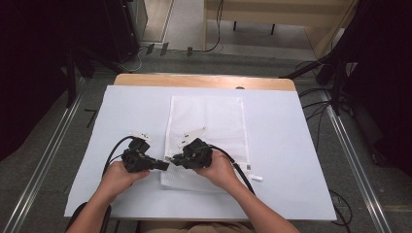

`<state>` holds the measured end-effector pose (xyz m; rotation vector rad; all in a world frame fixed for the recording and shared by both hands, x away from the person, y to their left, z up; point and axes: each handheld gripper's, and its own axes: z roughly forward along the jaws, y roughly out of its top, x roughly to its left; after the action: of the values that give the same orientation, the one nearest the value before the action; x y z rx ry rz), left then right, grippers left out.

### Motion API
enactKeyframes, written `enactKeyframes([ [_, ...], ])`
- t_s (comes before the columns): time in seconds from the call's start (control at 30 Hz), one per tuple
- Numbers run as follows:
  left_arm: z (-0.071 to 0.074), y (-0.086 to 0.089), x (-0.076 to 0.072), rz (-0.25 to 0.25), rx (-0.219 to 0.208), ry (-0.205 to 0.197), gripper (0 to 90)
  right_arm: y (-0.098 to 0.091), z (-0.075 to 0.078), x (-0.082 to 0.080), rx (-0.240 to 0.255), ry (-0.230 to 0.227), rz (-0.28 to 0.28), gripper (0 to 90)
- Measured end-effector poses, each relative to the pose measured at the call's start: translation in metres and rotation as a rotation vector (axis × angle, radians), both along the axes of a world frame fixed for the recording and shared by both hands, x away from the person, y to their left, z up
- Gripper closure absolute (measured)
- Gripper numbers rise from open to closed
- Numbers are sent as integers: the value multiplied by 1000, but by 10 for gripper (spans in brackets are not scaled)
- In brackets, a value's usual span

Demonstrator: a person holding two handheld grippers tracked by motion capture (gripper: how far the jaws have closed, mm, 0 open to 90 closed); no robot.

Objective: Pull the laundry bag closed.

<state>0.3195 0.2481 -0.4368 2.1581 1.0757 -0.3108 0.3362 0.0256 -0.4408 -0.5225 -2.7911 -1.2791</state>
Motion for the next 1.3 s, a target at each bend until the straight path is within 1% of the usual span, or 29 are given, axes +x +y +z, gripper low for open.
enactKeyframes([
  [0.17,1,2,0,5,4,-5,894,-2,-1,0,6,-9,11,825],
  [0.23,2,2,0,5,0,-1,895,-3,-1,0,3,-10,17,825],
  [0.33,2,3,0,8,-2,-6,895,-4,-1,0,-2,-11,21,825],
  [0.4,2,3,0,9,-3,-8,895,-5,-1,0,-3,-20,26,825],
  [0.5,3,6,1,22,-9,-9,895,-7,-2,0,-12,-17,23,825],
  [0.6,3,8,1,21,-12,-9,895,-10,-3,1,-15,-12,16,825],
  [0.77,4,7,1,28,-17,-15,895,-14,-1,1,-15,-31,24,825],
  [0.9,4,9,1,27,-22,-17,895,-17,-1,1,-21,-32,25,825],
  [1.07,5,10,1,31,-25,-25,895,-21,0,2,-26,-49,33,825],
  [1.17,5,10,1,30,-27,-26,895,-24,0,2,-32,-46,32,825],
  [1.3,6,12,1,33,-32,-29,895,-29,0,3,-40,-52,32,825],
])
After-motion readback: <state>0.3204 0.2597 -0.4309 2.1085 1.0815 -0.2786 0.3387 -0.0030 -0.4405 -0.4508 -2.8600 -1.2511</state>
